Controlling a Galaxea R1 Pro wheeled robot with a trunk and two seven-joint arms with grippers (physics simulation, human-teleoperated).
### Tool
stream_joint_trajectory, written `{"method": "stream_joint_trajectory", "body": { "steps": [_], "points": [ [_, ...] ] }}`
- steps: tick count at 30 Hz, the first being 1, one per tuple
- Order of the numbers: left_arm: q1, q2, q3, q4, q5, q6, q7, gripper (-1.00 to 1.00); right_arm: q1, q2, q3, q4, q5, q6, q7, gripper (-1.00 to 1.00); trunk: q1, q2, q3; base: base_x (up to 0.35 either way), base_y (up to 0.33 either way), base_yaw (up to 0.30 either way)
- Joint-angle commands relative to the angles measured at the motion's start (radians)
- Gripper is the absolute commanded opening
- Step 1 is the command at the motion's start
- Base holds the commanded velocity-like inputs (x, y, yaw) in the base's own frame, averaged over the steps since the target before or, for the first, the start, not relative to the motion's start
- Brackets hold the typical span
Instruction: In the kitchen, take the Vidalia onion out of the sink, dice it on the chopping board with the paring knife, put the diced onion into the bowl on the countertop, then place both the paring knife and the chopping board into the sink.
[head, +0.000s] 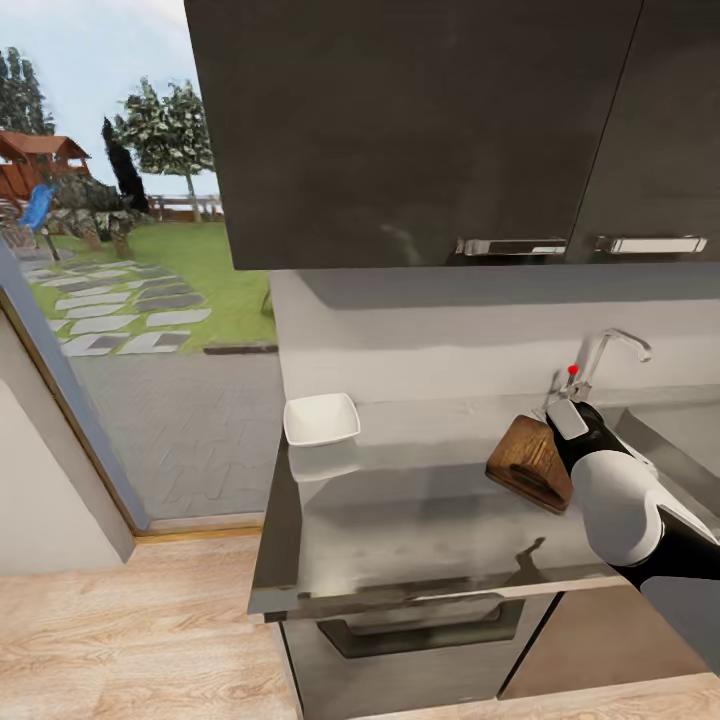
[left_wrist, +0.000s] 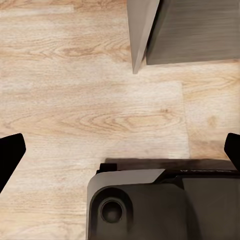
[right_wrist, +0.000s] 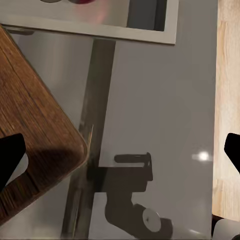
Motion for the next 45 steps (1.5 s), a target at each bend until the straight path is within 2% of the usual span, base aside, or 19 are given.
{"method": "stream_joint_trajectory", "body": {
  "steps": [1, 15, 29, 45],
  "points": [
    [0.0, 0.0, 0.0, 0.0, 0.001, -0.002, 0.0, 1.0, -0.001, 0.0, 0.0, -0.001, -0.002, 0.01, -0.004, 1.0, 0.001, -0.002, -0.002, -0.092, 0.058, 0.0],
    [0.0, -0.001, 0.0, 0.0, 0.001, -0.001, -0.002, 1.0, -0.001, 0.001, 0.001, 0.0, -0.002, 0.01, -0.003, 1.0, 0.001, -0.002, -0.002, -0.132, 0.094, 0.0],
    [0.0, -0.001, 0.0, 0.0, 0.001, -0.001, -0.002, 1.0, -0.001, 0.003, 0.001, 0.0, -0.002, 0.01, -0.003, 1.0, 0.001, -0.002, -0.002, 0.017, 0.129, 0.0],
    [0.0, -0.001, 0.0, 0.0, 0.001, -0.002, -0.002, 1.0, -0.001, 0.004, 0.001, 0.034, -0.003, -0.008, -0.002, 1.0, 0.001, -0.002, -0.002, 0.03, 0.029, 0.0]
  ]
}}
